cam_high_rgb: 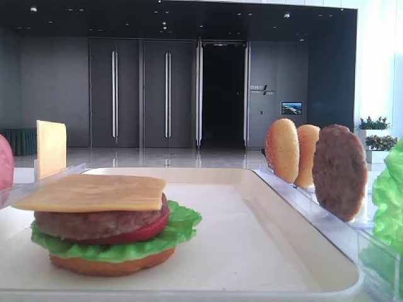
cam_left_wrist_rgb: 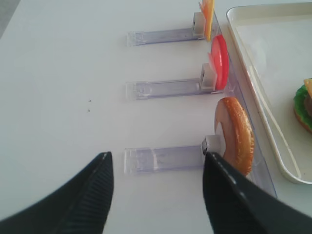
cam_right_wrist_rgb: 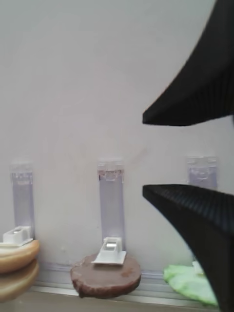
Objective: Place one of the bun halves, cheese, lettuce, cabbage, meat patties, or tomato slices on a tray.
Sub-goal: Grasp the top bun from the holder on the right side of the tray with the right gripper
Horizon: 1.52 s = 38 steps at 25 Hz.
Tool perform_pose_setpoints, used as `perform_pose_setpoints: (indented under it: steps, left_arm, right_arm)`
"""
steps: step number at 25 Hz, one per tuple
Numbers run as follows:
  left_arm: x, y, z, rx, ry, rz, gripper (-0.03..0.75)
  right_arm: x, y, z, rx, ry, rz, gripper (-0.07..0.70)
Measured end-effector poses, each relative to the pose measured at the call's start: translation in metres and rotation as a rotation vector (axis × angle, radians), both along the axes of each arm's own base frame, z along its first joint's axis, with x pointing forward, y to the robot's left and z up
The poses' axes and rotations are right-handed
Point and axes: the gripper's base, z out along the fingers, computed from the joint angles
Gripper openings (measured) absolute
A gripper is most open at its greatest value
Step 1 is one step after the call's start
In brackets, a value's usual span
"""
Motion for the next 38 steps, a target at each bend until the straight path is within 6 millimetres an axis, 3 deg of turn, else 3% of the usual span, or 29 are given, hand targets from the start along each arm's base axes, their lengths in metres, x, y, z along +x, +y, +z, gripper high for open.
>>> perform_pose_setpoints:
  steps: [7, 11, 15, 24, 27, 34, 38]
  left_arm:
    - [0.000, 0.000, 0.000, 0.000, 0.000, 0.000, 0.450]
    - [0.000, 0.000, 0.000, 0.000, 0.000, 0.000, 0.450]
    - [0.000, 0.000, 0.000, 0.000, 0.000, 0.000, 0.450]
    - [0.000, 0.000, 0.000, 0.000, 0.000, 0.000, 0.450]
    - [0.000, 0.000, 0.000, 0.000, 0.000, 0.000, 0.450]
    - [0.000, 0.000, 0.000, 0.000, 0.000, 0.000, 0.450]
    - [0.000, 0.000, 0.000, 0.001, 0.000, 0.000, 0.450]
  right_arm:
    - [0.095, 0.000, 0.013, 0.050, 0.078, 0.031, 0.279]
    - [0.132, -0.001, 0.013, 0.053, 0.137, 0.045, 0.279]
    - [0.147, -0.001, 0.015, 0.047, 0.165, 0.066, 0.279]
    - [0.149, 0.002, 0.027, 0.018, 0.141, 0.083, 0.281]
    - [0.148, 0.028, 0.027, 0.018, 0.135, 0.139, 0.286]
    - [0.159, 0.133, 0.008, 0.009, 0.153, 0.318, 0.289]
    - [0.171, 0.162, -0.005, 0.005, 0.186, 0.341, 0.315]
